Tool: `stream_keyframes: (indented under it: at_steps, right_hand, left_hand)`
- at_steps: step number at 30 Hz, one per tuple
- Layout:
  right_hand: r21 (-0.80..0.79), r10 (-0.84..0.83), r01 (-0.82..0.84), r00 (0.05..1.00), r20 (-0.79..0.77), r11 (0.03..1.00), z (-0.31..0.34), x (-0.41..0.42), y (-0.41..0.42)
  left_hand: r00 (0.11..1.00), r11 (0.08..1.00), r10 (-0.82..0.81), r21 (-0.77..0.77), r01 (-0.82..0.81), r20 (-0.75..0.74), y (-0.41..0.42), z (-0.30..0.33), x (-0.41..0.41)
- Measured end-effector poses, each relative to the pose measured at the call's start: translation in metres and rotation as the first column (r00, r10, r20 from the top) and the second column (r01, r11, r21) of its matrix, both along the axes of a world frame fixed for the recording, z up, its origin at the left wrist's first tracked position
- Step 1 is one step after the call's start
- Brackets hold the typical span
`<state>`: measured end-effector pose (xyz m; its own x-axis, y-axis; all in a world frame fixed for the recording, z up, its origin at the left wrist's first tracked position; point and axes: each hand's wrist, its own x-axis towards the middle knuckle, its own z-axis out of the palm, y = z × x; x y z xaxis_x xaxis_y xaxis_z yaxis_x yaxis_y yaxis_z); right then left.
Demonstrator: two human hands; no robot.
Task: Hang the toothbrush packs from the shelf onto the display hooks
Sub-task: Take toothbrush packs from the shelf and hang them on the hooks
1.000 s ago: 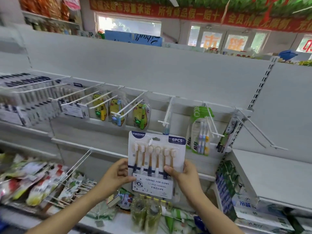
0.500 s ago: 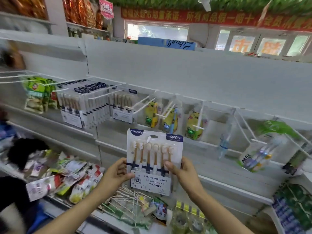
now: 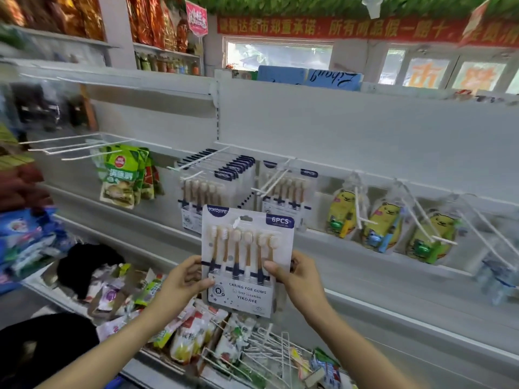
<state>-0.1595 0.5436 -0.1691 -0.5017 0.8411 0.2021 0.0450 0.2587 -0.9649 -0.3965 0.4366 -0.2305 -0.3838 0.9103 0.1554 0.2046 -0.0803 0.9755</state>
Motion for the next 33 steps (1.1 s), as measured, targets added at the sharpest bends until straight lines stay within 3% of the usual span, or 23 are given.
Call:
stream_keyframes:
  at_steps: [8,13,22,33]
  right_hand:
    - [0.064,0.045,-0.046,0.999,0.015,0.997,0.018,-0.112,0.001]
    - [0.050,0.020,-0.021,1.000,0.010,0.999,0.013,-0.159,0.019]
    - [0.028,-0.030,0.030,0.999,0.014,0.999,0.010,-0.196,0.046]
    - [0.026,-0.209,0.207,0.966,0.149,0.978,0.004,-0.205,0.079]
  left_hand:
    - [0.991,0.991,0.123,0.044,-0.126,0.058,-0.007,0.005,-0.105]
    - [0.985,0.985,0.170,0.035,-0.170,0.018,0.007,0.011,-0.138]
    - [0.991,0.991,0.129,0.043,-0.130,0.026,0.036,0.009,-0.170]
    - [0.983,0.983,0.184,-0.018,-0.184,-0.001,0.088,0.010,-0.178]
